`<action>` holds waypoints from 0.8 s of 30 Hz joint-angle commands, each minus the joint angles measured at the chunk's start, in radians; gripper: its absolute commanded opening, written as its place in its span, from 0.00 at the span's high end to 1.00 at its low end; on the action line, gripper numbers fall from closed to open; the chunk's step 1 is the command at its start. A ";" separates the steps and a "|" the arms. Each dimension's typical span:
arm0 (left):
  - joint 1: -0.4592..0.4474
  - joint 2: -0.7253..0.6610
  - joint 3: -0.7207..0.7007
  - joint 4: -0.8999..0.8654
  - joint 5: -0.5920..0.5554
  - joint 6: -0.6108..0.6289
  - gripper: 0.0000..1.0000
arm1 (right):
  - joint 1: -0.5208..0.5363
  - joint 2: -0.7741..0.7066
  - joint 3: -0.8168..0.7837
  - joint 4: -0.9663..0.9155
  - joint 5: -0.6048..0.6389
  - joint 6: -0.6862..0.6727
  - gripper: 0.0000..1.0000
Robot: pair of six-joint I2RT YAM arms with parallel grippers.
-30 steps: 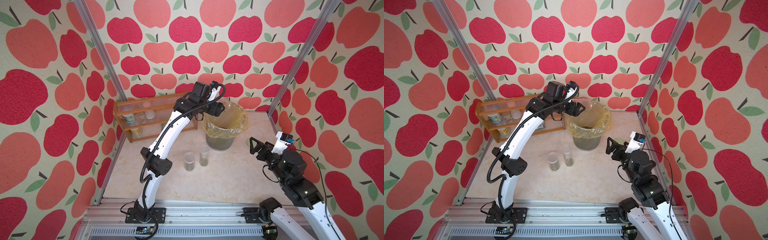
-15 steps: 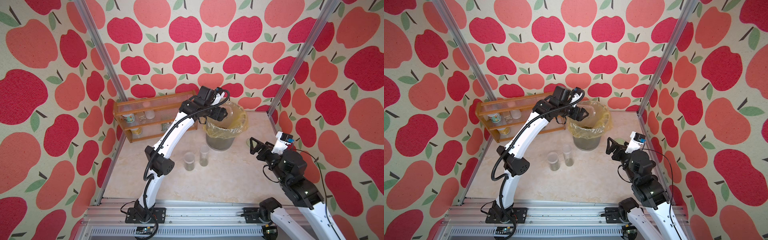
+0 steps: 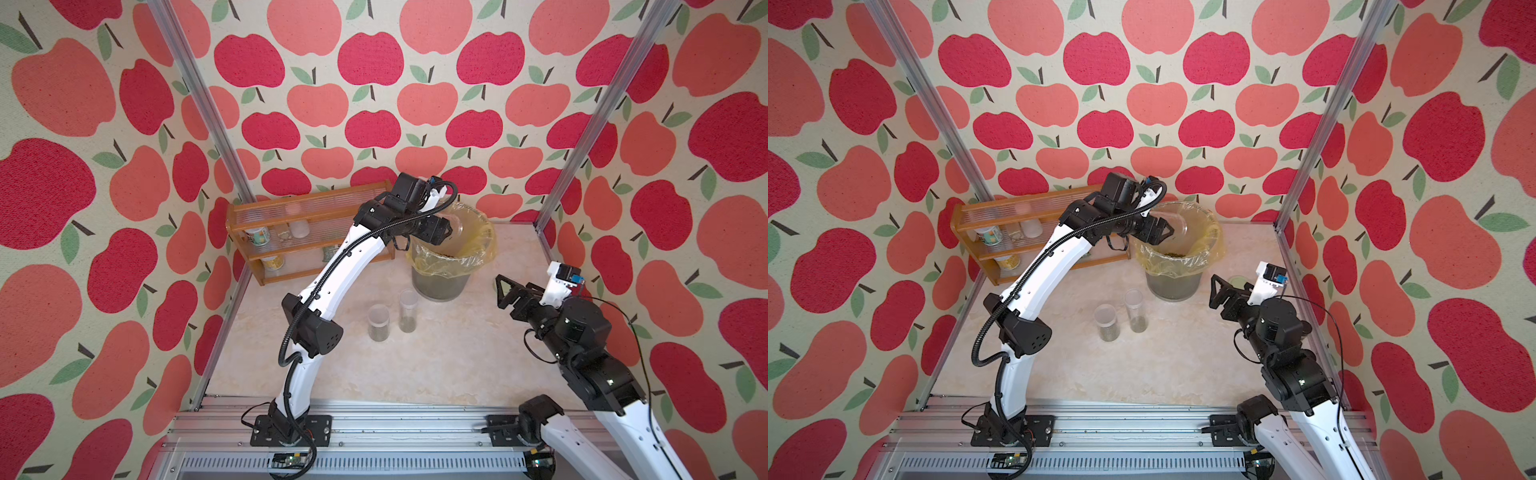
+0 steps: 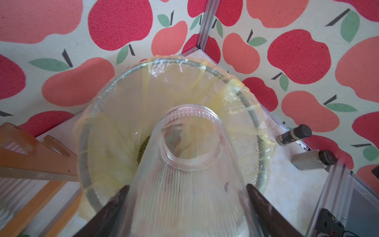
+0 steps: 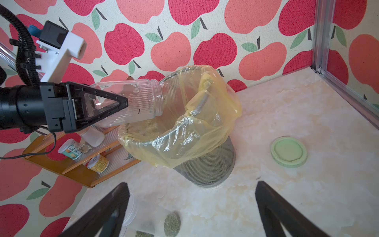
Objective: Empty moldy mung beans from jars
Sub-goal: Pour the moldy mung beans from the jar into the trash bin.
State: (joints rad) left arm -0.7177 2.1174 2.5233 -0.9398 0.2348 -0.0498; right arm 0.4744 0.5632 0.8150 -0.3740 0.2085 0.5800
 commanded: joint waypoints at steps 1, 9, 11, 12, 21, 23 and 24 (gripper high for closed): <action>0.008 -0.107 -0.004 0.112 0.012 0.036 0.61 | -0.008 0.007 -0.003 0.088 -0.089 -0.014 0.01; 0.039 -0.226 -0.202 0.334 0.073 0.050 0.62 | -0.012 0.029 -0.039 0.358 -0.304 -0.001 0.01; 0.052 -0.253 -0.236 0.364 0.097 0.044 0.62 | -0.013 0.039 -0.040 0.426 -0.349 0.010 0.01; 0.058 -0.271 -0.263 0.389 0.110 0.044 0.62 | -0.014 0.049 -0.044 0.469 -0.377 0.019 0.01; 0.097 -0.424 -0.541 0.610 0.211 0.049 0.63 | -0.089 0.192 -0.018 0.812 -0.665 0.184 0.01; 0.102 -0.468 -0.631 0.702 0.218 0.049 0.63 | -0.124 0.251 0.016 0.869 -0.739 0.252 0.01; 0.106 -0.490 -0.671 0.741 0.215 0.039 0.63 | -0.133 0.278 0.033 0.878 -0.758 0.284 0.02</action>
State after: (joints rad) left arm -0.6243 1.7069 1.9049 -0.4164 0.4091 -0.0093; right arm 0.3656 0.7952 0.7967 0.3550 -0.4015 0.7403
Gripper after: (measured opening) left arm 0.819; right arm 0.984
